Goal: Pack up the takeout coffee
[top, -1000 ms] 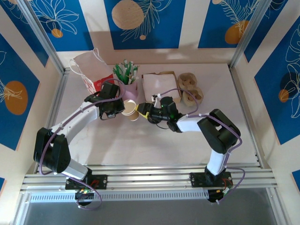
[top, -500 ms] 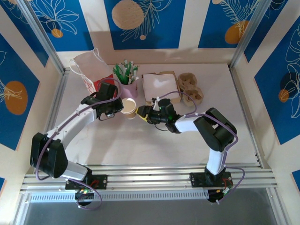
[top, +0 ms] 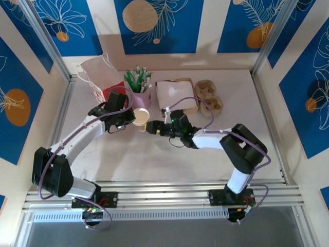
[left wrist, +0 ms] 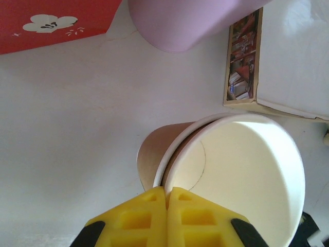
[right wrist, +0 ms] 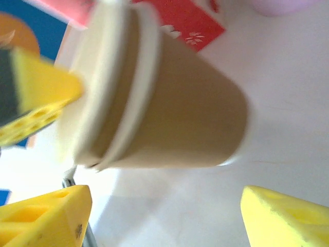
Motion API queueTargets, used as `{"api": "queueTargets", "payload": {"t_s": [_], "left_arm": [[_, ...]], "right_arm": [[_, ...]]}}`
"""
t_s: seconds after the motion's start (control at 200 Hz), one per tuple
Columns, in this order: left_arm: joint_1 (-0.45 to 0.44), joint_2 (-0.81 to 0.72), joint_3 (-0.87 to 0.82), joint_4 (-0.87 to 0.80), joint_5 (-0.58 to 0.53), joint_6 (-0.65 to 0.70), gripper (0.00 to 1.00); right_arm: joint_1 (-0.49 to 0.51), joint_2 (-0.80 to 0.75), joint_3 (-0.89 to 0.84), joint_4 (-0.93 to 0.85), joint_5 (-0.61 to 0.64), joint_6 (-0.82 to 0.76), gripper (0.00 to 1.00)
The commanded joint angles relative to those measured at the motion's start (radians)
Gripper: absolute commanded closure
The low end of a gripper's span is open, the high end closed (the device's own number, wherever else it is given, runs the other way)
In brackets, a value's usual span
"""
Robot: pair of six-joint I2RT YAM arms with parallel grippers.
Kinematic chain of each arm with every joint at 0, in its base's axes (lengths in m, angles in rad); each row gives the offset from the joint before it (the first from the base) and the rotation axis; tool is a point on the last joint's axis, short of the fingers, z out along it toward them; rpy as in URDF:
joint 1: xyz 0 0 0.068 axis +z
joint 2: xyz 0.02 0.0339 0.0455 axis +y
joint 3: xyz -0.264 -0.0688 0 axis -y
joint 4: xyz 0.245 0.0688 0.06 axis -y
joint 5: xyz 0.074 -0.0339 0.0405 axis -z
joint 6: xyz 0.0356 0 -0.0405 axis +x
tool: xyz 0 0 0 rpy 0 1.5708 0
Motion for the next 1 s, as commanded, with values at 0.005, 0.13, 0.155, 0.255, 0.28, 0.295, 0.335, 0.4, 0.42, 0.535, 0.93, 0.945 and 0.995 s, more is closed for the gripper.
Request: {"api": "queueTargets", "payload": {"t_s": [0.005, 0.13, 0.155, 0.255, 0.28, 0.295, 0.335, 0.4, 0.42, 0.535, 0.93, 0.945, 0.995], "left_arm": [[0.010, 0.010, 0.042, -0.036, 0.001, 0.027, 1.00], [0.010, 0.006, 0.045, -0.045, 0.015, 0.029, 1.00], [0.010, 0.004, 0.044, -0.048, 0.016, 0.030, 1.00], [0.011, -0.004, 0.044, -0.060, 0.012, 0.035, 1.00], [0.011, -0.005, 0.045, -0.061, 0.011, 0.035, 1.00], [0.010, -0.005, 0.043, -0.063, 0.009, 0.035, 1.00], [0.011, -0.006, 0.041, -0.063, 0.009, 0.035, 1.00], [0.011, -0.006, 0.039, -0.063, 0.011, 0.035, 1.00], [0.011, -0.004, 0.039, -0.063, 0.012, 0.034, 1.00], [0.011, 0.003, 0.037, -0.054, 0.017, 0.029, 1.00], [0.011, -0.003, 0.011, -0.033, 0.029, 0.012, 1.00], [0.010, -0.004, 0.010, -0.031, 0.029, 0.011, 1.00], [0.011, -0.007, 0.007, -0.027, 0.029, 0.008, 1.00]], "right_arm": [[0.087, -0.029, 0.005, -0.069, 0.206, -0.351, 0.19], [0.154, -0.003, 0.011, -0.046, 0.364, -0.494, 0.14], [0.155, 0.002, 0.013, -0.041, 0.370, -0.502, 0.14], [0.132, 0.001, -0.009, 0.012, 0.313, -0.433, 0.14], [0.118, -0.002, -0.023, 0.033, 0.293, -0.395, 0.14], [0.109, -0.003, -0.032, 0.046, 0.277, -0.370, 0.14], [0.080, -0.006, -0.062, 0.102, 0.224, -0.290, 0.15], [0.034, -0.004, -0.115, 0.221, 0.143, -0.146, 0.15], [0.025, 0.000, -0.129, 0.262, 0.120, -0.111, 0.16], [0.006, 0.023, -0.141, 0.343, 0.061, 0.008, 0.16], [-0.029, 0.089, -0.131, 0.459, 0.012, 0.180, 0.18], [-0.029, 0.091, -0.131, 0.457, 0.014, 0.182, 0.18], [-0.029, 0.099, -0.129, 0.452, 0.024, 0.185, 0.19]]}}
